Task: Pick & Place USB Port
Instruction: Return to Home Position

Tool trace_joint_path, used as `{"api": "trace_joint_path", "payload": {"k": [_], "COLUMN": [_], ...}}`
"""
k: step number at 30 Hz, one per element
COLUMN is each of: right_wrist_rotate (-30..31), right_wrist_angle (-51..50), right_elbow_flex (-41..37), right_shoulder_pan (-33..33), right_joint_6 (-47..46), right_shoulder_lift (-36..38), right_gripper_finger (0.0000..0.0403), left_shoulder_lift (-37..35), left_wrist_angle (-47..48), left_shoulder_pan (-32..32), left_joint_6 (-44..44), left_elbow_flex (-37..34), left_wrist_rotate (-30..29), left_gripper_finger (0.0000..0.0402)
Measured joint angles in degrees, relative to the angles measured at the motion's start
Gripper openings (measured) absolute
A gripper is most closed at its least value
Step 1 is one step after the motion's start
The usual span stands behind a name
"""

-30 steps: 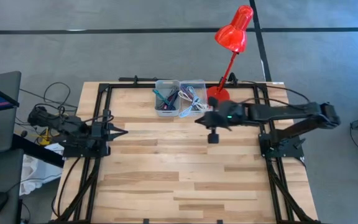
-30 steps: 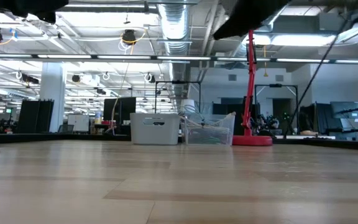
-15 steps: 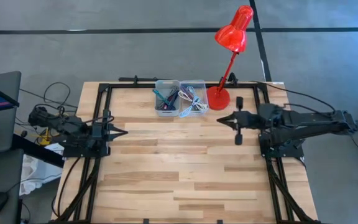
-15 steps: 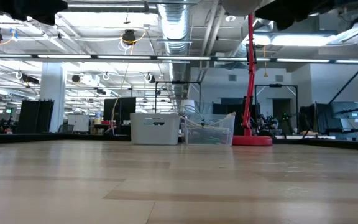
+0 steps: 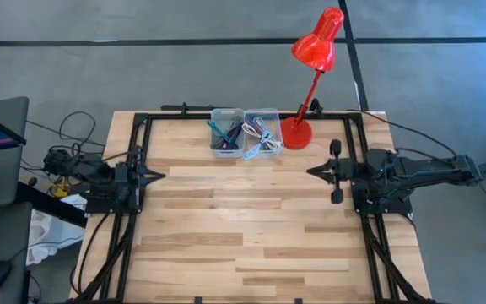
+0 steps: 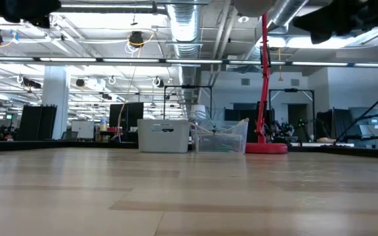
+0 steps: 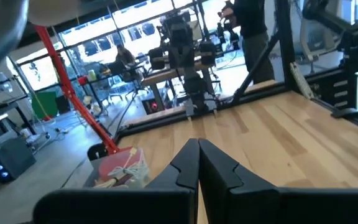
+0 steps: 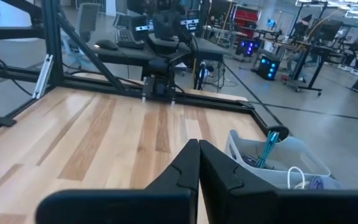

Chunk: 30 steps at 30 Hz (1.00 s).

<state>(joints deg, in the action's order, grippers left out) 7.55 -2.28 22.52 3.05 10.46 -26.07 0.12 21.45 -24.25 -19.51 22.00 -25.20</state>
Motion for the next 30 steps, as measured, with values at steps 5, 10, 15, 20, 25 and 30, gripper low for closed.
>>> {"api": "trace_joint_path", "payload": {"k": [5, 10, 15, 20, 25, 30], "right_wrist_rotate": [0.0, 0.3, 1.6, 2.7, 2.6, 2.9], "right_wrist_angle": [0.8, 1.3, 1.5, 1.9, 1.3, -0.8], "right_elbow_flex": [-3.3, -6.8, -9.7, -11.9, -13.2, -13.2], "right_shoulder_pan": [1.6, 3.1, 3.8, 3.7, 3.7, 3.7], "right_joint_6": [-0.9, -3.1, -3.0, -2.1, -2.1, -2.0], "right_shoulder_lift": [4.2, 9.1, 13.6, 17.9, 21.8, 23.8], "right_gripper_finger": [0.0000, 0.0000, 0.0000, 0.0000, 0.0000, 0.0000], "left_shoulder_lift": [0.2, 0.2, 0.2, 0.2, 0.0, 0.0], "left_wrist_angle": [0.3, -2.4, -8.0, -13.5, -15.2, -18.0], "left_shoulder_pan": [0.0, 0.0, 0.0, 0.0, 0.0, 0.0], "left_joint_6": [1.8, 4.9, 4.5, 0.5, -1.0, 1.4], "left_elbow_flex": [-1.0, -2.0, -5.0, -9.3, -10.2, -13.0], "left_wrist_rotate": [1.2, 1.5, 1.5, 1.4, 1.4, 2.8], "left_gripper_finger": [0.0005, 0.0005, 0.0005, 0.0005, 0.0005, 0.0005]}}
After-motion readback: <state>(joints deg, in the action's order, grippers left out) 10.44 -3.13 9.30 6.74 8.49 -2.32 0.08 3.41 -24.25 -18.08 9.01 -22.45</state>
